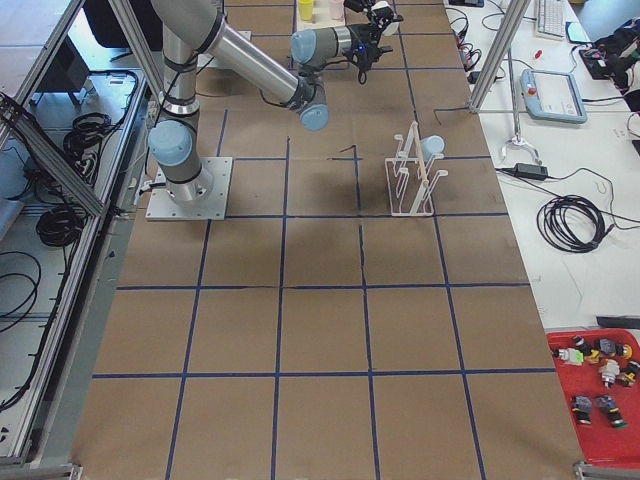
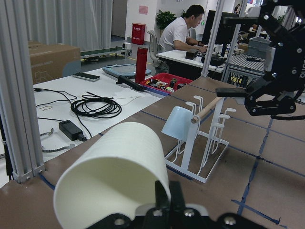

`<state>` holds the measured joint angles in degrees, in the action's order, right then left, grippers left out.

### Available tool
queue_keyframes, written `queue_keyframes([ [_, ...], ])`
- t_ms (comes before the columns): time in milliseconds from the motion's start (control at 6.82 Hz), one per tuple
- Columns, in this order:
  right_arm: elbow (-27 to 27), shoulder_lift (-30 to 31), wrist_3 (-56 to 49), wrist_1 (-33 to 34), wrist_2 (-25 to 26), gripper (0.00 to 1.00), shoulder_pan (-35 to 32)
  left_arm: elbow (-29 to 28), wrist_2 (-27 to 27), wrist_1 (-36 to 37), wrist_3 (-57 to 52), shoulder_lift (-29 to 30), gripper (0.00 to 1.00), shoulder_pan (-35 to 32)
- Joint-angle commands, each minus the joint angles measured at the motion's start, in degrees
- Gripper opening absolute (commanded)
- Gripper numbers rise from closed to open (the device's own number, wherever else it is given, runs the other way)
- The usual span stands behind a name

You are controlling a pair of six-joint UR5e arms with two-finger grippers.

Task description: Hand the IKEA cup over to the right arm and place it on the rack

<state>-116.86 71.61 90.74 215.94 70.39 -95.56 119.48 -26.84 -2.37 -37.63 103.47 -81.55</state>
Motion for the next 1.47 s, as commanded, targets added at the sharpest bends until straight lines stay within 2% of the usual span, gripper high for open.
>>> queue_keyframes([
  [0,-0.56,0.02,0.13,-1.22,0.10,1.00,0.02,0.40,0.03,1.57,0.63,-0.19,0.00,-1.67],
  [147,-1.26,-0.06,0.57,-1.48,0.01,1.00,0.02,0.32,-0.67,1.58,1.07,-0.28,0.00,-3.51],
  [293,-1.79,0.28,0.75,-5.75,-0.08,1.00,-0.06,0.40,-0.76,1.58,1.07,-0.28,0.00,-3.96],
  [734,-1.71,0.64,3.63,-9.47,-0.34,0.98,-2.26,0.40,-0.76,1.58,1.07,-0.46,0.00,-3.96],
  [1320,-0.75,0.38,6.29,-9.84,-0.52,0.96,-5.94,0.32,-0.85,1.58,1.16,-0.64,0.01,-3.96],
])
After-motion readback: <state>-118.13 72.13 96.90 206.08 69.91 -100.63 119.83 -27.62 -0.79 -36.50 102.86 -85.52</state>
